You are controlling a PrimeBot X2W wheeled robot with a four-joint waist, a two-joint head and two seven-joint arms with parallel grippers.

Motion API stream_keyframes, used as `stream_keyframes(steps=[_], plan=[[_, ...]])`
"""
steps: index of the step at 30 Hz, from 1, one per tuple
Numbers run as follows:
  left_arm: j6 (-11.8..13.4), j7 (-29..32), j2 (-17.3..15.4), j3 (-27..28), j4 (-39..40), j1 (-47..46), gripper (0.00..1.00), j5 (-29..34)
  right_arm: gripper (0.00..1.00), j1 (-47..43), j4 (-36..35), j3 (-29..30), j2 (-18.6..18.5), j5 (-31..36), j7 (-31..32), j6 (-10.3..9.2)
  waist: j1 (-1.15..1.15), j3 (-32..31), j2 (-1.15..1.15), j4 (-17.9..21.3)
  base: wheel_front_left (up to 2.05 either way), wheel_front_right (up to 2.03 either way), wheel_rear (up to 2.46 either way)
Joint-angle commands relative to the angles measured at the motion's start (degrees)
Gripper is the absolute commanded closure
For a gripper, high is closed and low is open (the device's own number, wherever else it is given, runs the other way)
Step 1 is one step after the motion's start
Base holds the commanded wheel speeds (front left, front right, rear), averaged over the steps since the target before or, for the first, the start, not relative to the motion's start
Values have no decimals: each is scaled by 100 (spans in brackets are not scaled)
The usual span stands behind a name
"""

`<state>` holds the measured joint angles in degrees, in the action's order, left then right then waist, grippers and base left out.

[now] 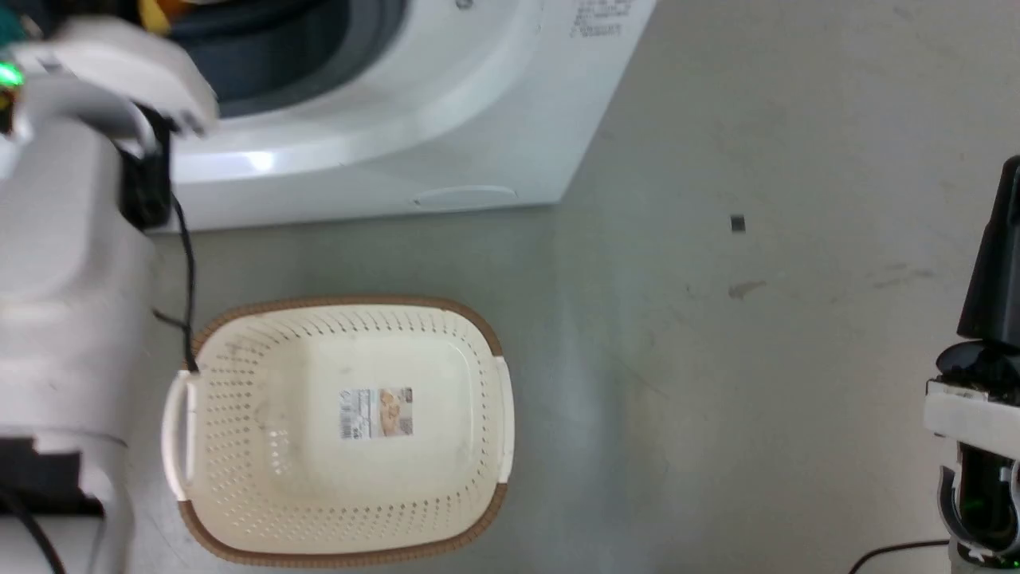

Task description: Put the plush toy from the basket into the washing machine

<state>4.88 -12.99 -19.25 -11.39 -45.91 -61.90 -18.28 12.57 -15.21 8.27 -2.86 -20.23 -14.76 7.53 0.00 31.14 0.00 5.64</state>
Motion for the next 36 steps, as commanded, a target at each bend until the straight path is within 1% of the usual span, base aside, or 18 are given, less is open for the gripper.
stream_keyframes(steps=[1, 7, 12, 16, 22, 23, 24, 29, 34, 36], plan=[[20, 18, -62, 23, -43, -235, 100, 5, 0, 117, -22, -6, -1, -60, -24, -4, 0, 337, 0, 176, 0, 0, 0], [50, 105, -264, 27, -304, -1160, 100, 75, 0, 339, -68, -17, -1, -163, -24, -4, 0, 884, 0, 388, 0, 0, 0], [82, 125, -390, 42, -642, -1860, 100, 102, 0, 470, -102, 35, -1, -222, -24, -4, 0, 1215, 0, 488, 0, 0, 0], [116, 36, -445, 59, -906, -2254, 100, 107, 0, 533, -110, 41, -1, -224, -24, -4, 0, 1331, 0, 513, 0, 0, 0], [165, -60, -447, 43, -1248, -2506, 100, 121, 0, 583, -90, -19, -1, -181, -24, -4, 0, 1382, 0, 507, 0, 0, 0], [187, -81, -434, 49, -1309, -2524, 69, 114, 0, 589, -86, -28, -1, -171, -24, -4, 0, 1379, 0, 501, 0, 0, 0], [198, -99, -414, 49, -1362, -2532, 0, 108, 0, 594, -85, -31, -1, -165, -24, -4, 0, 1372, 0, 495, 0, 0, 0], [113, -167, -260, -27, -1559, -2384, 0, 107, 0, 547, -27, -24, -1, -100, -24, -4, 0, 1188, 0, 408, 0, 0, 0], [59, -194, -179, 24, -1697, -1899, 0, 9, 0, 480, 67, -89, -1, -2, -24, -4, 0, 788, 0, 339, 0, 0, 0], [57, -197, -148, 70, -1571, -1639, 0, -22, 0, 443, 111, -72, -1, 31, -24, -4, 0, 621, 0, 283, 0, 0, 0]])
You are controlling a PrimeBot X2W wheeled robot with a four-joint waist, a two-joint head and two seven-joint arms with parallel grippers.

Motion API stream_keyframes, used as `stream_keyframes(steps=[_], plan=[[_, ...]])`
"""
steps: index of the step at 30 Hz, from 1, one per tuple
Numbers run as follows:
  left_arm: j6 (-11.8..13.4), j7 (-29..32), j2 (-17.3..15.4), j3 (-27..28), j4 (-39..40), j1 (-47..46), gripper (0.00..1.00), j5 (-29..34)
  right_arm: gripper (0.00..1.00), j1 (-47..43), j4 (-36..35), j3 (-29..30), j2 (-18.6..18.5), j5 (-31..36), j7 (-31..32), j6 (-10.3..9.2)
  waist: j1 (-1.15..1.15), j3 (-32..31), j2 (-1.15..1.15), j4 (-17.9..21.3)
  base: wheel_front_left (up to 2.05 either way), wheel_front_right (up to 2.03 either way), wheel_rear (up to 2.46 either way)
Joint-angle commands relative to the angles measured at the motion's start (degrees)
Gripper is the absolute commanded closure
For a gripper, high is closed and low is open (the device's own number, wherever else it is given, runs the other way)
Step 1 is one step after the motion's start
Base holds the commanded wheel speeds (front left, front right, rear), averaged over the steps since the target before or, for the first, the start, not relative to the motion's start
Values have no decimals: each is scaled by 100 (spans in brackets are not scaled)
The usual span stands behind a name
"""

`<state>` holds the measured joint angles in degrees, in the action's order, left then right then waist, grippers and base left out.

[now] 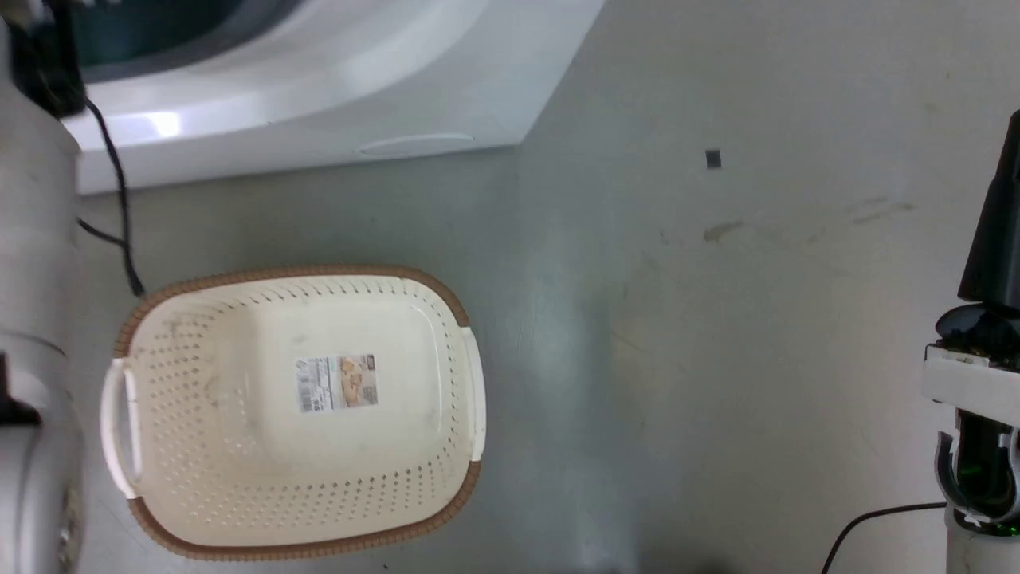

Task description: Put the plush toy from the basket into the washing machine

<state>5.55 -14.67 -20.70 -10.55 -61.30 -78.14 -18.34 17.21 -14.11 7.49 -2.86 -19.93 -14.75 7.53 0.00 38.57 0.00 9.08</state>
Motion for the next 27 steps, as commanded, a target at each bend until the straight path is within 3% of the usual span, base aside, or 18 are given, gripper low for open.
stream_keyframes(steps=[1, 14, 21, 27], plan=[[11, -30, 20, 23, 75, 143, 0, -30, 0, -42, 22, 16, -1, 10, -25, -4, 0, -216, 0, -100, 0, 0, 0], [300, -32, 464, 328, 2353, 2862, 0, 280, 0, -521, 342, -1, -1, 256, -25, -4, 0, -1440, 0, -533, 0, 0, 0], [295, -32, 714, 480, 3758, 4491, 0, 577, 0, -927, 531, -63, -1, 430, -25, -4, 0, -2137, 0, -682, 0, 0, 0], [267, -32, 976, 438, 4386, 5697, 0, 844, 0, -1304, 743, -57, -1, 670, -25, -4, 0, -2742, 0, -784, 0, 0, 0]])
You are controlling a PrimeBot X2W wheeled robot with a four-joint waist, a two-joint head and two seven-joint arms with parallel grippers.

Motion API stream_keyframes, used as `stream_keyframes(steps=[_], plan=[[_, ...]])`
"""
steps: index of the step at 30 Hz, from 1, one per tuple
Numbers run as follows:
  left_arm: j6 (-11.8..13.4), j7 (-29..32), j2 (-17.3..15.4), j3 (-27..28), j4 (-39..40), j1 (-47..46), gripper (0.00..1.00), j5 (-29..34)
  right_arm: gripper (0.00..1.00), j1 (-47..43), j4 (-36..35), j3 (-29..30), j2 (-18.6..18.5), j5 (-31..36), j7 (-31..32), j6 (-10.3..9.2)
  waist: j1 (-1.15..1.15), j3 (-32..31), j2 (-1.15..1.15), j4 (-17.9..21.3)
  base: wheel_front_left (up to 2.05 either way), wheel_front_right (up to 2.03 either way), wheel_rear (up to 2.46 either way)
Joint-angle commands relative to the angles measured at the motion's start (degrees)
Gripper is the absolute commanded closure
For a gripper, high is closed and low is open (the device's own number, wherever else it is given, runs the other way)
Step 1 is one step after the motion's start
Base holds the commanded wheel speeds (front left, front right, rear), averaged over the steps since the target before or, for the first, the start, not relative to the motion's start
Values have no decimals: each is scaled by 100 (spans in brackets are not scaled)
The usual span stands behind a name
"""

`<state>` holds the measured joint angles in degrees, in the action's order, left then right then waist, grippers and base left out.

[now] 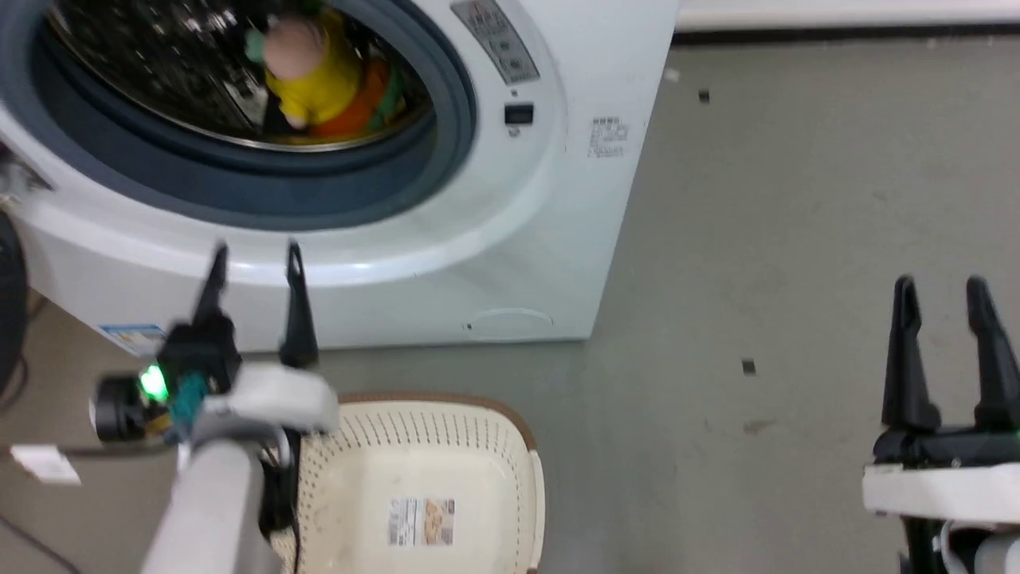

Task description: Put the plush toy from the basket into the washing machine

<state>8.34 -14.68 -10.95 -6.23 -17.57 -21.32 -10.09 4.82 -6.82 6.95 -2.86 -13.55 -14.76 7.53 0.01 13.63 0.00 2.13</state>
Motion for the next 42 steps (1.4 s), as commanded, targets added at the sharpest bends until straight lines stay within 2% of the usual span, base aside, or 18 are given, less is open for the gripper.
stream_keyframes(steps=[1, 10, 18, 19, 42], plan=[[-32, -31, 50, 10, 68, 212, 0, 28, 0, -142, 57, -21, -1, 85, -24, -4, -1, -339, 0, -100, 0, 0, 0], [-77, -31, 294, 204, 477, 1499, 0, 260, 0, -703, 352, -204, -1, 399, -24, -4, -1, -1027, 0, -208, 0, 0, 0], [-174, -31, 407, 277, 626, 2010, 0, 453, 0, -1006, 457, -316, -1, 463, -24, -4, -1, -1287, 0, -265, 0, 0, 0], [-158, 1, 399, 267, 601, 1967, 100, 418, 100, -937, 442, -312, 0, 452, 1, 0, -1, -1285, 0, -260, 0, 0, 0], [-260, 225, 466, 321, 771, 1992, 100, 512, 100, -863, 478, -373, 0, 586, 221, -1, -1, -1303, 0, -258, 0, 0, 0]])
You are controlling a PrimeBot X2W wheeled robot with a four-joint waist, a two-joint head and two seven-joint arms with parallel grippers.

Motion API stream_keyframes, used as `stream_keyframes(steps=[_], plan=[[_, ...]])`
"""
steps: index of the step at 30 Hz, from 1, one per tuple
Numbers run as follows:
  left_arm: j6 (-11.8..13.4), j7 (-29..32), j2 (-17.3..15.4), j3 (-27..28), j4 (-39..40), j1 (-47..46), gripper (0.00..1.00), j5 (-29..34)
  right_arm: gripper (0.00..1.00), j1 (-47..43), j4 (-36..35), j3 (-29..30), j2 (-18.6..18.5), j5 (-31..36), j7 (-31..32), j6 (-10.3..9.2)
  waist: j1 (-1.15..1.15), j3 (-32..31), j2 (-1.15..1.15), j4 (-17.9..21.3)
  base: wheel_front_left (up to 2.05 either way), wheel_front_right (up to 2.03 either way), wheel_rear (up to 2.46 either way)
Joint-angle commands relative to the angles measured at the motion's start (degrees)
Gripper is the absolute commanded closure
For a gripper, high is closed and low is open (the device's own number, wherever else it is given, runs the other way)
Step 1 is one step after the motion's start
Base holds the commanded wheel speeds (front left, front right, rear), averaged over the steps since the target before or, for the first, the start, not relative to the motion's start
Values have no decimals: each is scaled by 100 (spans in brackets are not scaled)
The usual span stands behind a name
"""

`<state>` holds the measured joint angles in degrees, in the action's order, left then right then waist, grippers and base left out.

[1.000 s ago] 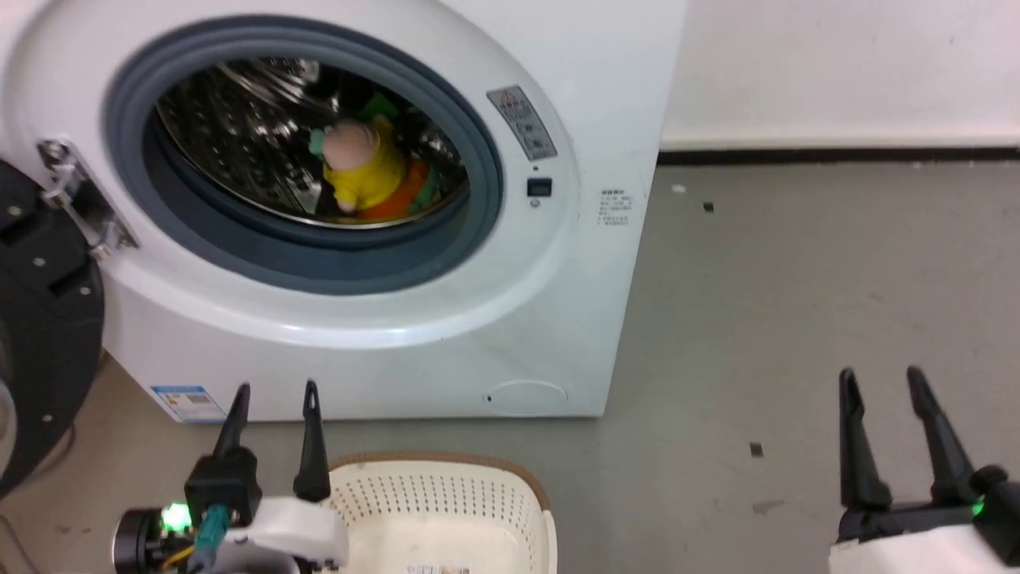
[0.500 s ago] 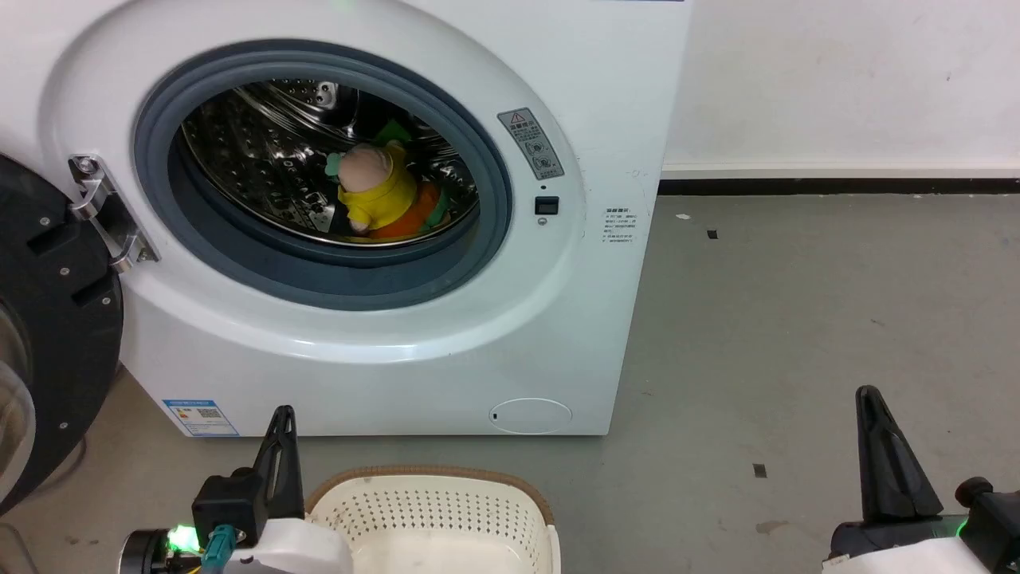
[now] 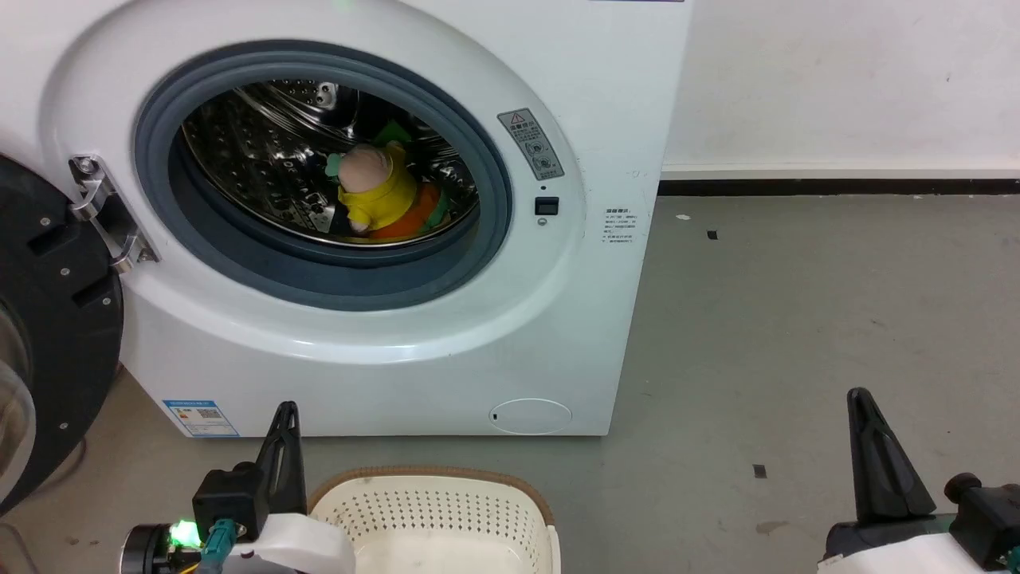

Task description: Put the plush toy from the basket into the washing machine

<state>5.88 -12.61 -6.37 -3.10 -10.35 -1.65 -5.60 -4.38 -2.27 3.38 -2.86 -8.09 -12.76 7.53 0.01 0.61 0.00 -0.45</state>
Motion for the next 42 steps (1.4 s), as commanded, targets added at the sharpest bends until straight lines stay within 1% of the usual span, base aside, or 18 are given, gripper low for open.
stream_keyframes(steps=[1, 42], plan=[[-19, 29, 11, 11, 59, 26, 100, 67, 100, 60, 25, -19, 0, 47, 33, -1, -1, -1, 0, 1, 0, 0, 0], [-240, 507, 142, 127, 438, 80, 100, 259, 100, 207, 104, -143, -1, 343, 516, -2, -1, -24, 0, 18, 0, 0, 0]])
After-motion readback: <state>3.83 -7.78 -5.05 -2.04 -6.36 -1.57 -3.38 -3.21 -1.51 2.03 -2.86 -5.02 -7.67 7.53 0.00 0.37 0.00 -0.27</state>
